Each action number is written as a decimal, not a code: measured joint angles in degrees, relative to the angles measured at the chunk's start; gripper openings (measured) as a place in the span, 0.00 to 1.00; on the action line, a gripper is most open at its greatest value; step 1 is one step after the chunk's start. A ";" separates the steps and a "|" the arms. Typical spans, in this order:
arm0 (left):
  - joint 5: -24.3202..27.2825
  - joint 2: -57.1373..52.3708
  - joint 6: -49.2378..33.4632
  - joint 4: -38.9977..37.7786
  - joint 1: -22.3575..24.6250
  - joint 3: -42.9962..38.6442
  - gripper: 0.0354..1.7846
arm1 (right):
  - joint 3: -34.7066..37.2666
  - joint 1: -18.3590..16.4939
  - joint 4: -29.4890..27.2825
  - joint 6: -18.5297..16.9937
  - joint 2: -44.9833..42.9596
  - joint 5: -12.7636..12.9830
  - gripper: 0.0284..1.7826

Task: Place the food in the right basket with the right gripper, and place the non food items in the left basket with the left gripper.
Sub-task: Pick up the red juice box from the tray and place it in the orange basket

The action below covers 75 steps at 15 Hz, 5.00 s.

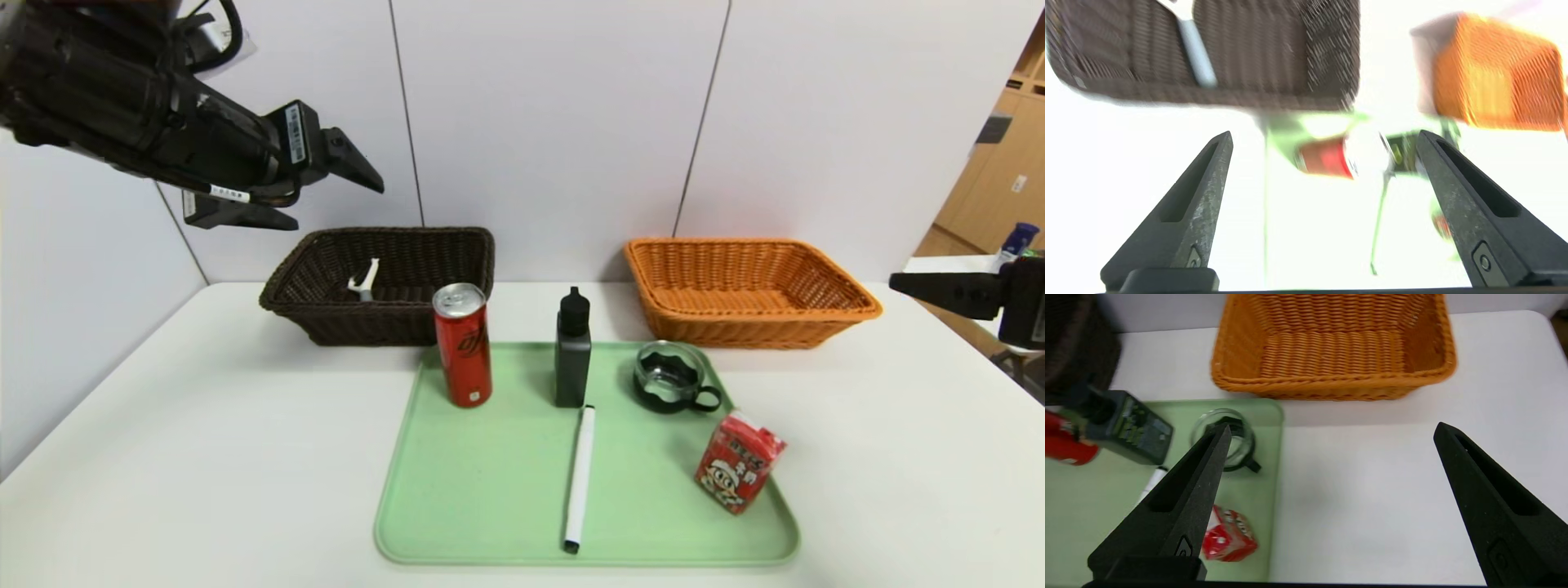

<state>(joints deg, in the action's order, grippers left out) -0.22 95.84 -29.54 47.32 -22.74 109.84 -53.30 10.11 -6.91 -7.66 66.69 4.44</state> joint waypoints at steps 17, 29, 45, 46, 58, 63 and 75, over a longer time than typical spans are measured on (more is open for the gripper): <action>-0.40 -17.85 -0.20 1.35 -11.54 -28.77 0.94 | -17.07 15.82 -37.21 -6.69 14.01 -9.18 0.96; -0.29 -22.58 -0.06 0.44 -11.58 -36.02 0.94 | -16.93 19.65 -33.38 -5.77 27.45 -3.86 0.96; 0.22 -22.75 0.02 -3.15 -11.54 -38.78 0.94 | -17.74 21.07 -30.21 -5.51 34.21 -2.88 0.18; 0.22 -22.75 0.02 -3.12 -11.54 -38.78 0.94 | -17.68 21.07 -30.45 -5.57 33.83 -2.86 0.19; 0.22 -24.56 -0.04 -3.10 -11.54 -41.59 0.94 | -32.48 15.88 -25.77 -6.56 25.64 -3.23 0.19; -0.11 -24.92 0.68 -3.28 -11.50 -41.18 0.94 | -39.70 4.04 -1.95 -6.10 32.41 -1.91 0.19; -0.20 -21.83 0.44 -5.90 -11.46 -41.18 0.94 | -48.08 -7.33 1.22 -2.62 53.83 -1.16 0.19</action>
<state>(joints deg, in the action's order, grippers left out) -0.41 74.01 -29.10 41.42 -34.19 68.66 -101.38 2.78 -5.69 -10.28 120.53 3.28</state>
